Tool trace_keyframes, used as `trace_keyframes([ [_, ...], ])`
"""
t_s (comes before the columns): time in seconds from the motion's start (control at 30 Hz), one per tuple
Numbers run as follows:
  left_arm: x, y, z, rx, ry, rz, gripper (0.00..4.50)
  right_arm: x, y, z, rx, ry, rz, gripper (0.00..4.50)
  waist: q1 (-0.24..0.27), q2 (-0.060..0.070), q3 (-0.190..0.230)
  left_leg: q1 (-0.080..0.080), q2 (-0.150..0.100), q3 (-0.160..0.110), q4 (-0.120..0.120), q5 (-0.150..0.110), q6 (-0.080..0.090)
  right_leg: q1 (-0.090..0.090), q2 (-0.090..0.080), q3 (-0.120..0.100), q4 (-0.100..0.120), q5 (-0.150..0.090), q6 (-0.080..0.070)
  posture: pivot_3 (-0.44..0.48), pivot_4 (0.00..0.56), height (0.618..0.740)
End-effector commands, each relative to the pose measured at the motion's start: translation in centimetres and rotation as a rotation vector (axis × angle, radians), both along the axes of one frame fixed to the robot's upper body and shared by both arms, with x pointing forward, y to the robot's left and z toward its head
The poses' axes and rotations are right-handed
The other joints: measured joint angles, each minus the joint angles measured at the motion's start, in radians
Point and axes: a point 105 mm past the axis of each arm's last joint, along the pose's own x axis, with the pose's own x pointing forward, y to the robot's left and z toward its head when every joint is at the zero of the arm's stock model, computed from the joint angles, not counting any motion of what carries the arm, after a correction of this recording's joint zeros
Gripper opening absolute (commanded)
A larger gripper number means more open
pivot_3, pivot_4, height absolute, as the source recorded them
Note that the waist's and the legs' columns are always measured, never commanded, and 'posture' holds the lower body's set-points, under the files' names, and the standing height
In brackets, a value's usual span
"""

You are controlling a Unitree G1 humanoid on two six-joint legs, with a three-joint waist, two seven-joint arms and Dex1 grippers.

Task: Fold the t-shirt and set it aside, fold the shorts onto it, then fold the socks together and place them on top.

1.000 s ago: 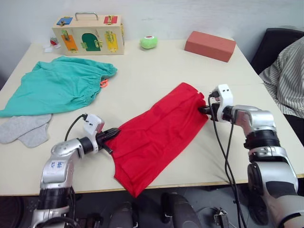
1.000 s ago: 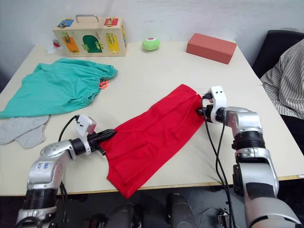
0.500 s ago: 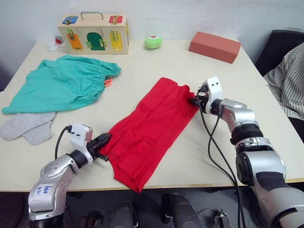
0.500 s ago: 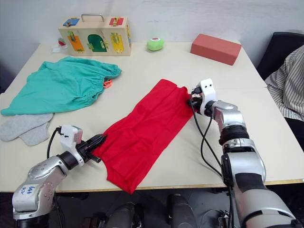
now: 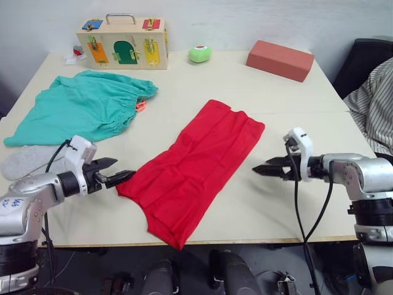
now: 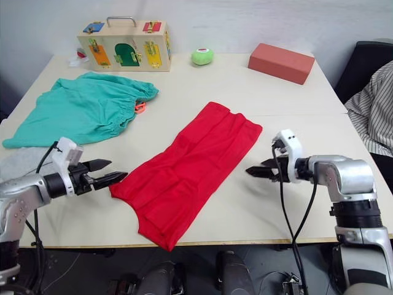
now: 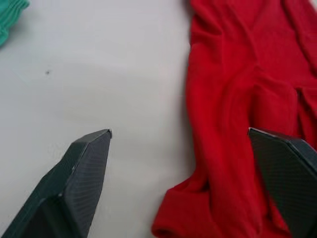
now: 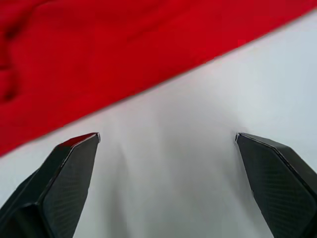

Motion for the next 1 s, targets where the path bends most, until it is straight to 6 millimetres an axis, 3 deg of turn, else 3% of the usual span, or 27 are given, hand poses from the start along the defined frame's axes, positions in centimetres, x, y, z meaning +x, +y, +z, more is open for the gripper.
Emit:
trace_keyframes([
  [0.03, 2.0, -1.9, 0.6, 0.009, -0.009, -0.128, 4.45, -3.5, 3.6, 0.3, 0.086, 0.083, 0.12, 4.5, 0.004, 0.0, 0.0, 0.0, 0.0, -0.001, 0.0, 0.0, 0.0, 0.001, 0.0, -0.001, 0.0, 0.0, 0.0, 0.0, 0.15, 0.74],
  [0.23, 6.6, -5.9, 0.2, 0.05, 0.005, -0.264, 4.45, -6.3, 7.9, -2.4, 0.116, 0.155, 0.189, 4.5, 0.023, -0.001, 0.0, -0.004, -0.002, -0.002, 0.002, -0.001, 0.002, 0.0, -0.001, -0.003, -0.002, 0.0, 0.0, 0.0, 0.15, 0.74],
  [0.4, 9.3, -8.4, -0.8, 0.071, 0.036, -0.282, 4.45, -6.9, 10.3, -3.1, 0.154, 0.177, 0.206, 4.5, 0.016, -0.005, -0.003, -0.013, -0.002, 0.002, 0.006, 0.001, 0.004, -0.01, 0.002, -0.003, 0.006, 0.001, 0.001, 0.0, 0.15, 0.74],
  [0.73, 11.8, -11.3, -1.7, 0.01, 0.106, -0.199, 4.45, -8.4, 13.3, -4.9, 0.194, 0.28, 0.229, 4.5, -0.004, -0.009, -0.005, -0.011, -0.001, 0.002, 0.006, 0.003, 0.004, -0.011, 0.002, -0.002, 0.006, 0.001, 0.001, 0.0, 0.15, 0.74],
  [0.8, 11.8, -11.6, -1.8, 0.007, 0.113, -0.202, 4.5, -8.5, 13.6, -5.1, 0.198, 0.295, 0.229, 4.13, -0.004, -0.009, -0.005, -0.011, -0.001, 0.001, 0.006, 0.004, 0.003, -0.011, 0.002, -0.002, 0.007, 0.001, 0.001, 0.0, 0.15, 0.74],
  [0.9, 11.8, -11.9, -2.1, 0.01, 0.124, -0.197, 3.92, -8.4, 14.1, -5.3, 0.211, 0.309, 0.208, 3.36, -0.003, -0.009, -0.005, -0.011, -0.001, 0.001, 0.006, 0.004, 0.003, -0.011, 0.002, -0.002, 0.007, 0.0, 0.001, 0.0, 0.15, 0.74],
  [1.0, 12.0, -11.8, -2.3, 0.005, 0.123, -0.175, 2.96, -8.0, 14.3, -5.4, 0.217, 0.311, 0.183, 2.21, -0.002, -0.009, -0.005, -0.011, -0.001, 0.001, 0.006, 0.004, 0.003, -0.011, 0.002, -0.002, 0.007, 0.0, 0.001, 0.0, 0.15, 0.74],
])
